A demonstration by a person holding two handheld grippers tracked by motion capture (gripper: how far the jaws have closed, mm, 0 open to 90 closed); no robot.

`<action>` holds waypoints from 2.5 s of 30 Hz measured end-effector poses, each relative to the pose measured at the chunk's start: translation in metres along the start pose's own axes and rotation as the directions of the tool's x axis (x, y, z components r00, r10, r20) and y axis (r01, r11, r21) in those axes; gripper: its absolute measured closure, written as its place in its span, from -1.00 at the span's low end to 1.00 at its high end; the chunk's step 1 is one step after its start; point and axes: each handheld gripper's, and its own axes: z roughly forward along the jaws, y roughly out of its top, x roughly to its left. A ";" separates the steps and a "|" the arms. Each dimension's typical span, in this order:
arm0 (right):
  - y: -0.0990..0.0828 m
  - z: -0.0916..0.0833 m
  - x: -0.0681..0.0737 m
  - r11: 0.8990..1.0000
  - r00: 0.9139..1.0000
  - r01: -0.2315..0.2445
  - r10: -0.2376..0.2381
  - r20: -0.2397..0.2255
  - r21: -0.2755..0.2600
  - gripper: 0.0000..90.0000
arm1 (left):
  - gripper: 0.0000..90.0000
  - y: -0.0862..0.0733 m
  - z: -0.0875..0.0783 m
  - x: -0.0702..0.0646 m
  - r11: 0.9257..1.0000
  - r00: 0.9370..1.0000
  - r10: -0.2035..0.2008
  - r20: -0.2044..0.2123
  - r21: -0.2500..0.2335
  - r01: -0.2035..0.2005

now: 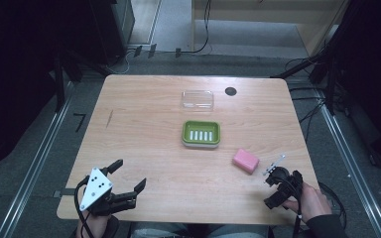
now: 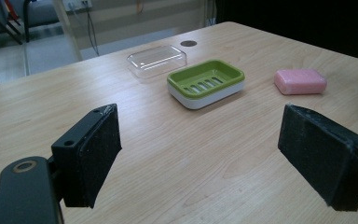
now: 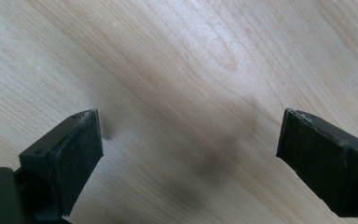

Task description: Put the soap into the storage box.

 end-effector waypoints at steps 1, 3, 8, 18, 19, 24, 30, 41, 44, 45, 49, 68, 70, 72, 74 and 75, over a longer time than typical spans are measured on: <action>0.000 0.000 0.000 1.000 1.000 0.002 -0.002 0.001 0.002 -0.85 | -0.69 0.000 0.000 0.000 1.000 1.000 0.001 0.001 0.002 -0.001; 0.000 0.000 0.001 1.000 1.000 -0.001 0.001 0.003 0.017 -0.84 | -0.69 0.000 0.000 0.000 1.000 1.000 -0.001 0.001 0.000 0.001; 0.002 0.000 0.001 1.000 1.000 0.006 -0.006 0.012 0.024 -0.84 | -0.69 -0.001 -0.001 0.001 1.000 1.000 0.000 0.001 0.000 0.000; 0.008 -0.002 0.001 1.000 1.000 0.020 -0.020 0.013 0.017 -0.84 | -0.69 -0.001 -0.001 0.001 1.000 1.000 -0.001 -0.001 -0.001 0.001; 0.009 -0.002 0.001 1.000 1.000 0.021 -0.021 0.016 0.017 -0.84 | -0.69 -0.001 -0.001 0.001 1.000 1.000 -0.002 -0.001 -0.001 0.002; 0.015 -0.004 0.002 1.000 0.999 0.031 -0.031 0.009 0.004 -0.84 | -0.69 -0.001 -0.002 0.001 1.000 1.000 0.000 -0.001 0.000 0.000; 0.023 -0.006 0.002 0.999 0.999 0.044 -0.044 0.002 -0.019 -0.84 | -0.69 -0.001 -0.001 0.001 1.000 1.000 0.002 -0.002 0.002 -0.002; 0.037 -0.007 0.001 0.997 0.998 0.063 -0.064 -0.010 -0.039 -0.84 | -0.69 -0.001 -0.001 0.000 1.000 1.000 0.006 -0.004 0.006 -0.006; 0.041 -0.007 0.001 0.998 0.998 0.056 -0.057 -0.016 -0.042 -0.84 | -0.69 -0.001 -0.001 0.000 1.000 1.000 0.008 -0.003 0.008 -0.008; 0.045 -0.007 0.001 0.997 0.998 0.065 -0.066 -0.014 -0.045 -0.84 | -0.69 -0.001 -0.001 0.000 1.000 1.000 0.008 -0.002 0.009 -0.008; 0.048 -0.007 0.000 0.996 0.997 0.071 -0.072 -0.013 -0.054 -0.84 | -0.69 -0.001 -0.001 0.000 1.000 1.000 0.006 -0.003 0.007 -0.006; 0.072 -0.005 -0.008 0.991 0.995 0.094 -0.098 -0.035 -0.091 -0.84 | -0.69 -0.001 -0.001 0.000 1.000 1.000 0.007 -0.002 0.010 -0.007; 0.074 -0.005 -0.009 0.991 0.995 0.092 -0.096 -0.037 -0.092 -0.84 | -0.69 -0.001 0.000 0.000 1.000 1.000 0.007 -0.002 0.011 -0.007; 0.077 -0.005 -0.010 0.991 0.994 0.100 -0.104 -0.035 -0.088 -0.84 | -0.69 -0.001 0.000 0.000 1.000 1.000 0.008 -0.001 0.011 -0.008; 0.081 -0.005 -0.011 0.992 0.995 0.095 -0.098 -0.036 -0.084 -0.84 | -0.69 -0.001 -0.001 0.000 1.000 1.000 0.008 -0.001 0.011 -0.008; 0.081 -0.005 -0.011 0.992 0.995 0.095 -0.098 -0.036 -0.084 -0.84 | -0.69 -0.001 -0.001 0.000 1.000 1.000 0.007 -0.002 0.011 -0.007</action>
